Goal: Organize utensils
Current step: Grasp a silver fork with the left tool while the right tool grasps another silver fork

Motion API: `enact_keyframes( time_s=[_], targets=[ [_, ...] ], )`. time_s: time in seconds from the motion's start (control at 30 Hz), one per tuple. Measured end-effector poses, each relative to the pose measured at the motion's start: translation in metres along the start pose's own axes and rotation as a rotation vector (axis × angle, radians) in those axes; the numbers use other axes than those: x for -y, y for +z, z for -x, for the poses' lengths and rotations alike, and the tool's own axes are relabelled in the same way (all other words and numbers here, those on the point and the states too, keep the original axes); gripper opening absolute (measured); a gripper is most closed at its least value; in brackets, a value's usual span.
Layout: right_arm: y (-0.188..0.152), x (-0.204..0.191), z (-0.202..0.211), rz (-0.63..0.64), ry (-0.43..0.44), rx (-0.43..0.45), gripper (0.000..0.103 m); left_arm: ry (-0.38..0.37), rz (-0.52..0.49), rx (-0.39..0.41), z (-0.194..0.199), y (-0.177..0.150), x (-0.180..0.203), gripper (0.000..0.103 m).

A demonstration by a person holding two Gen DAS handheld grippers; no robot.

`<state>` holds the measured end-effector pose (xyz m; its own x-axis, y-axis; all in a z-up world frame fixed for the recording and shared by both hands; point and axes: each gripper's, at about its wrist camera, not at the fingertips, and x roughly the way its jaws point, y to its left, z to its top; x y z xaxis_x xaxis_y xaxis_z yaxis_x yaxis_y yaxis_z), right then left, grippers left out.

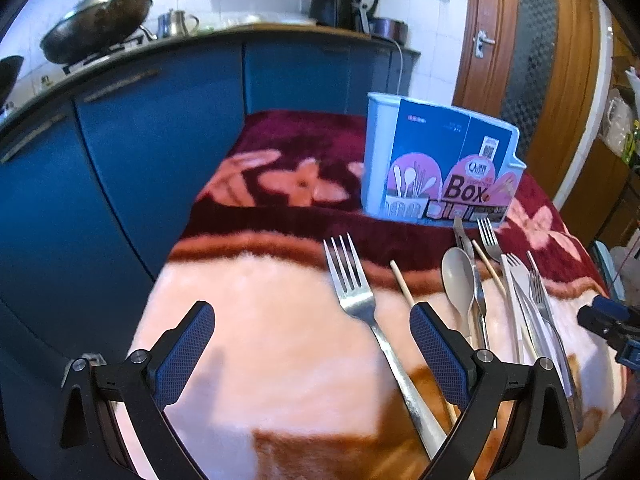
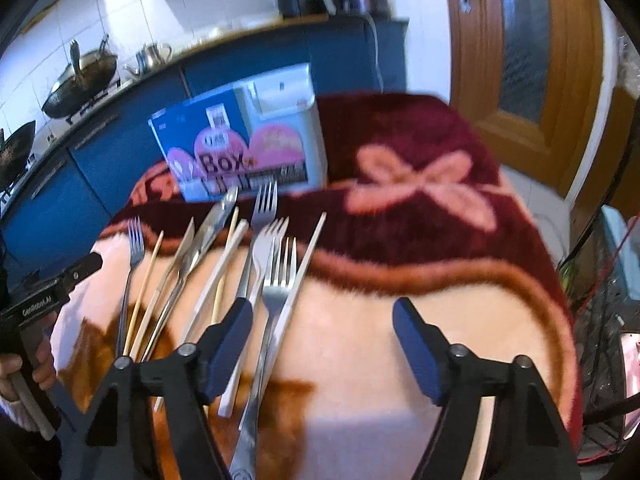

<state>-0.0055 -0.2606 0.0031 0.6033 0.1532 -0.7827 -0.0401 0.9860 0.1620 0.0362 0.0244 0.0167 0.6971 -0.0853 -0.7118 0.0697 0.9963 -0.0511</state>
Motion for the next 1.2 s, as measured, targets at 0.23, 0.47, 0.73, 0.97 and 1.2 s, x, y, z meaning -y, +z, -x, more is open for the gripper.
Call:
enact_keyframes(
  time_s=[0.23,0.47,0.73,0.97,1.2],
  targets=[
    [0.007,-0.009,-0.017,0.067,-0.008,-0.162,0.052,-0.118,0.011,-0.185,-0.023,-0.005,0.012,0.070],
    [0.011,-0.020,-0.020,0.127,-0.013,-0.219,0.043,-0.117,-0.047,-0.273,-0.034,-0.009,0.033,0.060],
    [0.006,-0.040,-0.025,0.199,-0.005,-0.290,0.024,-0.133,-0.055,-0.386,-0.050,0.012,0.035,0.036],
    [0.007,-0.038,-0.025,0.182,0.035,-0.282,0.010,-0.192,-0.019,-0.402,-0.052,0.015,0.030,0.012],
    [0.009,-0.020,-0.008,0.148,0.026,-0.223,0.008,-0.235,-0.016,-0.317,-0.041,0.008,0.023,0.005]
  ],
)
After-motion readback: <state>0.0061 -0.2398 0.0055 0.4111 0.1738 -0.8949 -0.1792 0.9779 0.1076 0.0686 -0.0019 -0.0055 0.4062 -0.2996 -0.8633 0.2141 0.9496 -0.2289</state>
